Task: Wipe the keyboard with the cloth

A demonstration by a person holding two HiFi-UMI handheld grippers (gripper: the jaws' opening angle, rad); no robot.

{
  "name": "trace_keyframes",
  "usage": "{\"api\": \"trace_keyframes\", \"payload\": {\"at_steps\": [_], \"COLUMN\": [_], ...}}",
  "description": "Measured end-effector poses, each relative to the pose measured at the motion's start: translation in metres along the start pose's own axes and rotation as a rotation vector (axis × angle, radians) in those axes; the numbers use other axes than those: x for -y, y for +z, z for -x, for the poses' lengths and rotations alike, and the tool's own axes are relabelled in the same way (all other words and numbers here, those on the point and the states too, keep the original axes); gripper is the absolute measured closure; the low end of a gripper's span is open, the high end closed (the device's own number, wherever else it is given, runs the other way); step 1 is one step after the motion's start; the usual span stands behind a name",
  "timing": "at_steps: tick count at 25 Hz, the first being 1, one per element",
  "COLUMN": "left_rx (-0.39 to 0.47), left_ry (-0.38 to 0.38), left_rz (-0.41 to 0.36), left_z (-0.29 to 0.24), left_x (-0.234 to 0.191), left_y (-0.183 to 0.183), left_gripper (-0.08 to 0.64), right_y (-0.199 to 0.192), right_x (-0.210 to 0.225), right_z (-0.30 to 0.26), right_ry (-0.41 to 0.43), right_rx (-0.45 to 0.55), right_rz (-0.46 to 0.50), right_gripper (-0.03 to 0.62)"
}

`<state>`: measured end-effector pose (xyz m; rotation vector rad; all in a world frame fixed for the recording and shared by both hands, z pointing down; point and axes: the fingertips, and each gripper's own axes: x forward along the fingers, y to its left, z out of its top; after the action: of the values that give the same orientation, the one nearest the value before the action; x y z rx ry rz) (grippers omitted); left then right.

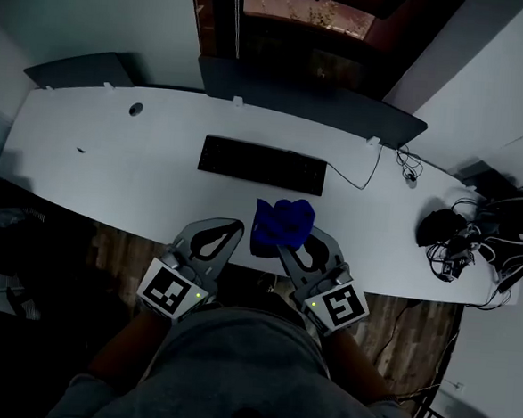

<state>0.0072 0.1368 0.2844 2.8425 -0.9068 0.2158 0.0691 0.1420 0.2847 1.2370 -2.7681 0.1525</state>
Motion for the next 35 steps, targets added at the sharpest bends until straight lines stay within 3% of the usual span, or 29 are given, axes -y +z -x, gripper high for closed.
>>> {"api": "trace_keyframes", "payload": {"at_steps": [7, 10, 15, 23, 30, 35], "left_rx": [-0.006, 0.004, -0.03, -0.06, -0.085, -0.123], "left_ry": [0.071, 0.084, 0.11, 0.065, 0.018, 0.024], "left_rz": [-0.002, -0.035, -0.027, 0.044, 0.027, 0.046], "left_z": [-0.042, -0.051, -0.062, -0.074, -0.082, -0.081], "left_x": [-0.024, -0.04, -0.076, -0.139, -0.192, -0.226], "left_y": [0.0, -0.003, -0.013, -0.037, -0.066, -0.091], "left_gripper": [0.552, 0.552, 0.552, 0.552, 0.552, 0.552], "right_y": [-0.017, -0.024, -0.032, -0.058, -0.089, -0.114], "right_x": [0.051, 0.063, 0.074, 0.079, 0.091, 0.089], "right_z": [-0.029, -0.049, -0.087, -0.158, -0.216, -0.253], "right_ry": [0.077, 0.102, 0.143, 0.15, 0.137, 0.184], "right_rx": [-0.067, -0.108, -0.134, -0.239, -0.344, -0.436], "right_rz": [0.024, 0.042, 0.07, 0.11, 0.153, 0.222], "right_gripper": [0.468, 0.468, 0.468, 0.466, 0.466, 0.465]}}
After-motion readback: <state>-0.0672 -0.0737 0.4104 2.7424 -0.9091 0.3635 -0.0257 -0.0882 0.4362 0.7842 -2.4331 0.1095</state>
